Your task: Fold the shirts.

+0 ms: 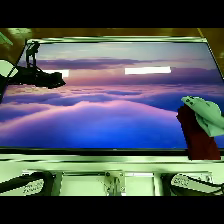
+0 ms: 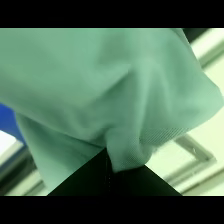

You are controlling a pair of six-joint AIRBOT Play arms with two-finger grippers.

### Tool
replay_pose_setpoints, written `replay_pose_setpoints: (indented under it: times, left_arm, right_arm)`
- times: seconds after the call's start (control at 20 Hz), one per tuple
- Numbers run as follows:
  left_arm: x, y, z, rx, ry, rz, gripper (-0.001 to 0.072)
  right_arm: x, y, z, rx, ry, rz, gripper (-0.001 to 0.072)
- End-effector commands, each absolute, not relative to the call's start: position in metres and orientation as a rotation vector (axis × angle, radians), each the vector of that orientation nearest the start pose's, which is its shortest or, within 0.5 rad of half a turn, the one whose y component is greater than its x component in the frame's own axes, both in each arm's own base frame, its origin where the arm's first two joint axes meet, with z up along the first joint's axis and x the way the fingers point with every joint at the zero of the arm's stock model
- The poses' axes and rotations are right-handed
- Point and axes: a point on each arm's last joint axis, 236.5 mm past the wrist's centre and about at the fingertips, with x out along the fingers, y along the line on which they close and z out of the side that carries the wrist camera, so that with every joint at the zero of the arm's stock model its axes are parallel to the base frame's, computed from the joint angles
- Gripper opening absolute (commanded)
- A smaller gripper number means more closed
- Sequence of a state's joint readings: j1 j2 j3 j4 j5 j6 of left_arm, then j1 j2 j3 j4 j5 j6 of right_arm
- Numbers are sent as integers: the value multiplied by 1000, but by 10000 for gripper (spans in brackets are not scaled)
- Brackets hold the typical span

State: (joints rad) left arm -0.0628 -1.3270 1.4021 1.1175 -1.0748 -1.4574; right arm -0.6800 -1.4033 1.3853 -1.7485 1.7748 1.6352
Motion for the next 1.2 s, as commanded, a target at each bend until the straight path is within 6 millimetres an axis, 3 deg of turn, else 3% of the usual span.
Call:
replay_pose_setpoints:
  times: [0.0, 0.05, 0.1, 0.15, 0.3, 0.4, 0.5, 0.55, 0.65, 0.7, 0.75, 0.8, 0.85, 1.0, 1.15]
  left_arm:
    - [448, -119, 111, -254, 972, -373, 36]
    - [448, -119, 111, -254, 972, -373, 36]
    - [448, -119, 111, -254, 971, -373, 36]
    - [448, -119, 111, -254, 972, -373, 36]
    - [447, -119, 111, -221, 965, -390, 36]
    - [446, -117, 112, -186, 969, -393, 35]
    - [439, -104, 112, -89, 1008, -365, 34]
    - [432, -96, 113, -18, 1044, -332, 34]
    - [421, -93, 119, 77, 1091, -249, 34]
    - [417, -100, 120, 109, 1101, -234, 37]
    - [412, -114, 116, 140, 1114, -247, 117]
    - [405, -132, 106, 152, 1147, -274, 429]
    - [400, -149, 93, 143, 1192, -280, 637]
    - [386, -176, 46, 148, 1346, -298, 656]
    - [374, -188, 17, 113, 1463, -330, 656]
  right_arm:
    - [133, -210, -4, 560, 1923, -784, 93]
    - [129, -211, -10, 558, 1915, -792, 214]
    - [131, -215, -16, 556, 1892, -790, 496]
    - [136, -219, -18, 544, 1866, -786, 642]
    - [146, -230, -11, 496, 1822, -765, 641]
    - [170, -249, 11, 444, 1720, -747, 641]
    - [226, -266, 53, 423, 1478, -683, 636]
    - [264, -261, 78, 417, 1344, -594, 636]
    - [343, -228, 134, 381, 1063, -415, 636]
    - [375, -198, 155, 356, 969, -324, 637]
    - [399, -158, 168, 318, 922, -225, 638]
    - [414, -115, 167, 271, 937, -127, 643]
    - [422, -75, 155, 222, 988, -44, 681]
    - [415, 5, 102, 119, 1220, 112, 681]
    - [409, 36, 72, 33, 1333, 172, 680]
